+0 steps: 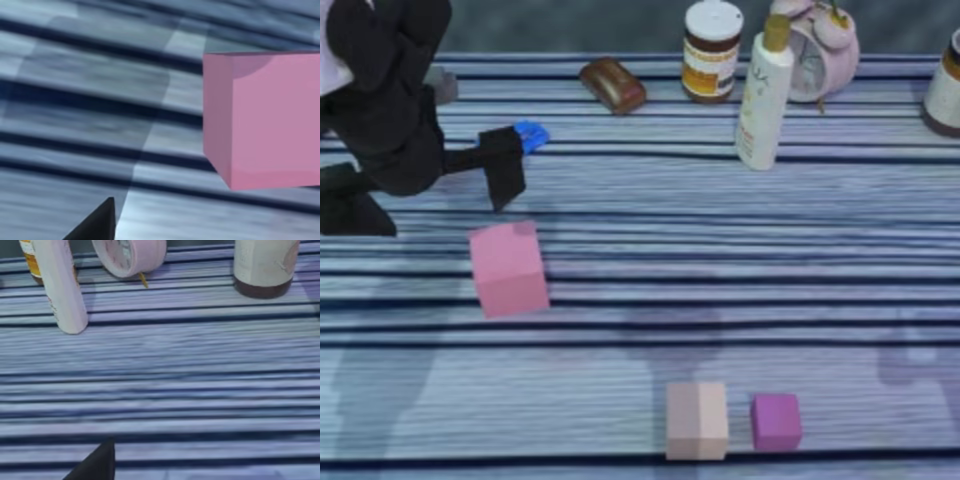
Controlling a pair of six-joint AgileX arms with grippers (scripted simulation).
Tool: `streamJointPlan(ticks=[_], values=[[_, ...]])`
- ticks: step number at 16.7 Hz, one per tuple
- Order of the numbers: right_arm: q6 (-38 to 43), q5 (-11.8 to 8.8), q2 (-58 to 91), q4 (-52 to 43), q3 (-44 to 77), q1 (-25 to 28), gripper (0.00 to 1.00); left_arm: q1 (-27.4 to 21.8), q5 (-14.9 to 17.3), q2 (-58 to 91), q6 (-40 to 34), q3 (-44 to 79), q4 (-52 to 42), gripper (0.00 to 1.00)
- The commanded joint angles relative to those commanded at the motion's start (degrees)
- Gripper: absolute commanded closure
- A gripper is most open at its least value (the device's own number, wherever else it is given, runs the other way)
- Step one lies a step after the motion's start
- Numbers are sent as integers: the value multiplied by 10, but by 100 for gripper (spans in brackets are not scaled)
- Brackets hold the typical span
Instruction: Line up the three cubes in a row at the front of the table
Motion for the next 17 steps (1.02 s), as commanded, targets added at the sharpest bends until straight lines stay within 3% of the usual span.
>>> streamJointPlan(ticks=[7, 14, 17], values=[[-72, -56, -159, 138, -104, -84, 0, -33, 1, 193, -54, 168, -97, 0], [-76, -60, -170, 147, -109, -88, 0, -32, 1, 202, -56, 176, -99, 0], [-76, -60, -170, 147, -109, -88, 0, -33, 1, 219, -55, 150, -59, 0]])
